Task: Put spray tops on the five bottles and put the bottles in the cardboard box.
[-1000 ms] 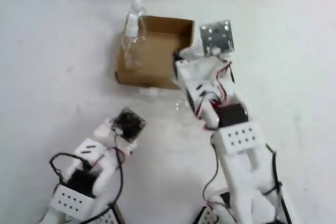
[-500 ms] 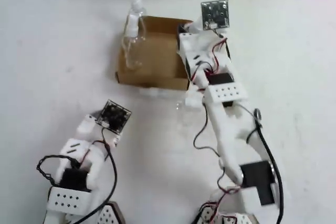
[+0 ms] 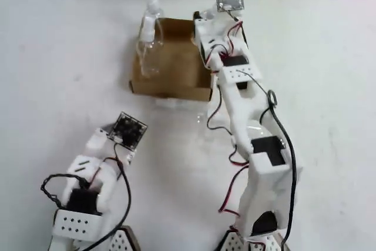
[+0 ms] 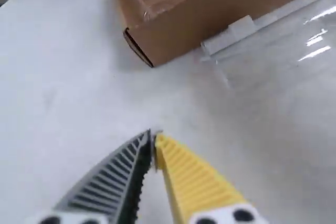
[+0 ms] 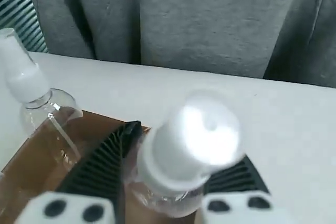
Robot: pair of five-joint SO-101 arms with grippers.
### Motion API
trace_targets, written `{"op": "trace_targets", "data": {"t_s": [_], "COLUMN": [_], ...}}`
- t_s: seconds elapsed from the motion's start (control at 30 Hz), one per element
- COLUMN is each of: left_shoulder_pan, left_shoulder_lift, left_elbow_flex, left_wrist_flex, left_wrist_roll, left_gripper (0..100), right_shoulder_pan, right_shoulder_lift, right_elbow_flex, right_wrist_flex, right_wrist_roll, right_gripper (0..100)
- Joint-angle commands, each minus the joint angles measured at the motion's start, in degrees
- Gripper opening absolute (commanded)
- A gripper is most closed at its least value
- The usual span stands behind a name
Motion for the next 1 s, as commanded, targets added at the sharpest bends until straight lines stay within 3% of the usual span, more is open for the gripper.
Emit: {"op": "trace_targets", "data": {"t_s": [0.0, 0.33, 0.53, 0.97], "left_shoulder_pan": [-0.7, -0.7, -0.7, -0.7], "left_shoulder_lift": [-0.6, -0.6, -0.6, -0.6], "left_elbow_flex": [-0.3, -0.3, -0.3, -0.3], "left_wrist_flex": [-1.8, -1.8, -1.8, -1.8], "left_wrist_roll": [-0.6, -0.6, -0.6, -0.6], "left_gripper": [2, 2, 2, 2], "right_shoulder_pan": [-0.3, -0.1, -0.4, -0.2], "right_shoulder_lift": [1.8, 10.3, 13.3, 13.8], "right_elbow_flex": [-8.8, -20.2, -21.5, -21.5], "right_wrist_flex": [5.8, 12.3, 11.8, 12.0], "right_wrist_roll": [0.9, 1.0, 11.2, 11.3], "right_gripper": [1.6, 1.6, 1.6, 1.6]}}
